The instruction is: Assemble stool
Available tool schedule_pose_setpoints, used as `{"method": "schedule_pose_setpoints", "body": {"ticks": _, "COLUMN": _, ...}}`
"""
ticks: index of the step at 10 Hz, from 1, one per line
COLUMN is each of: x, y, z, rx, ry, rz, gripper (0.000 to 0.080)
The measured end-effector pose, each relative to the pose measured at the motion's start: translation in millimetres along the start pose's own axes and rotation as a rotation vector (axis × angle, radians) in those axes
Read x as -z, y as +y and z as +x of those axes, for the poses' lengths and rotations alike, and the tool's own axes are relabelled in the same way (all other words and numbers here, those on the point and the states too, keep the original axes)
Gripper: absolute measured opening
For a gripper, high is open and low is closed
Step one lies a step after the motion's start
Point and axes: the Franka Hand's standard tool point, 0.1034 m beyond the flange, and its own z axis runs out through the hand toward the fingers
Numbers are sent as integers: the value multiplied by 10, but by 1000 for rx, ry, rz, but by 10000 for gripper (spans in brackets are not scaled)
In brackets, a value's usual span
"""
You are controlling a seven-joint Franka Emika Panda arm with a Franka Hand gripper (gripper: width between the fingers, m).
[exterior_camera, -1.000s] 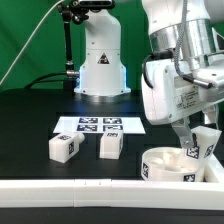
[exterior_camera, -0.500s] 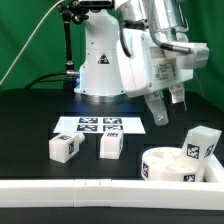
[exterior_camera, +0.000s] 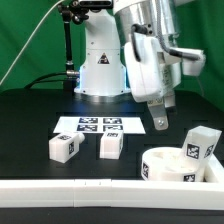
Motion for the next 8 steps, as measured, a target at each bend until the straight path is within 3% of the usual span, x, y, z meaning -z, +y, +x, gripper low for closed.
{"method": "schedule_pose_setpoints", "body": {"ticks": 1, "x": 17, "y": 26, "z": 117, "rx": 91, "ry": -2, "rz": -34, "gripper": 648}}
{"method": "schedule_pose_setpoints", "body": {"ticks": 2, "x": 47, "y": 16, "z": 226, "rx": 149, "ry": -2, "rz": -50, "gripper": 648}}
{"method": "schedule_pose_setpoints", "body": {"ticks": 3, "x": 67, "y": -18, "z": 263, "rx": 144, "ry": 2, "rz": -41, "gripper": 648}}
{"method": "schedule_pose_setpoints", "body": {"ticks": 8, "x": 61, "y": -9, "z": 263, "rx": 145, "ry": 2, "rz": -42, "gripper": 648}}
